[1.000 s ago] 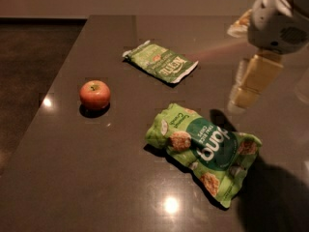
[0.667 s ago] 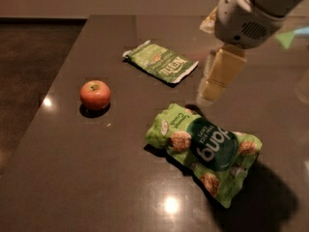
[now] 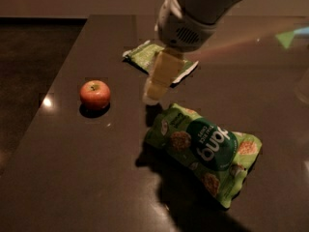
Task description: Pick apple
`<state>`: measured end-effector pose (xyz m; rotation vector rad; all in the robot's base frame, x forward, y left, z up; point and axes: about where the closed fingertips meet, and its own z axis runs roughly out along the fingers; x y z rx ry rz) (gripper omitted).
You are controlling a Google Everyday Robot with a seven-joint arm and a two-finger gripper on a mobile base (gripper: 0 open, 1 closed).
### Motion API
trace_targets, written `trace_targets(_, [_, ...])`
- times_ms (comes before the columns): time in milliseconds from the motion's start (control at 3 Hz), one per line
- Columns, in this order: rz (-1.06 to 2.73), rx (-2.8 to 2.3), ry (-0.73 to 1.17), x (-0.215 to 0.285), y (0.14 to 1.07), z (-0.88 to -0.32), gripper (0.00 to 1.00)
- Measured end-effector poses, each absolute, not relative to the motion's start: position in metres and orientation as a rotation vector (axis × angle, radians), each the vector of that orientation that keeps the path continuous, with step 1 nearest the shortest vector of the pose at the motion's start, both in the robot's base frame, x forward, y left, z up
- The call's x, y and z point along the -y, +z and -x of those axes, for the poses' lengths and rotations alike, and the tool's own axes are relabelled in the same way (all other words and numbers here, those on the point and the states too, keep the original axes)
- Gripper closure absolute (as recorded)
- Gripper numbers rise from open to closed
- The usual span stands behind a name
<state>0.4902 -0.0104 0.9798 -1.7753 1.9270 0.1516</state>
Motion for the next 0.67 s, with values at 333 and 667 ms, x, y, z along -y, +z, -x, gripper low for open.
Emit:
trace_targets(333, [1.780, -1.913, 0.171, -0.027, 0.966, -0.494, 0.00])
trace_targets(667, [1.790, -1.906, 0.156, -0.056, 0.952, -0.495, 0.00])
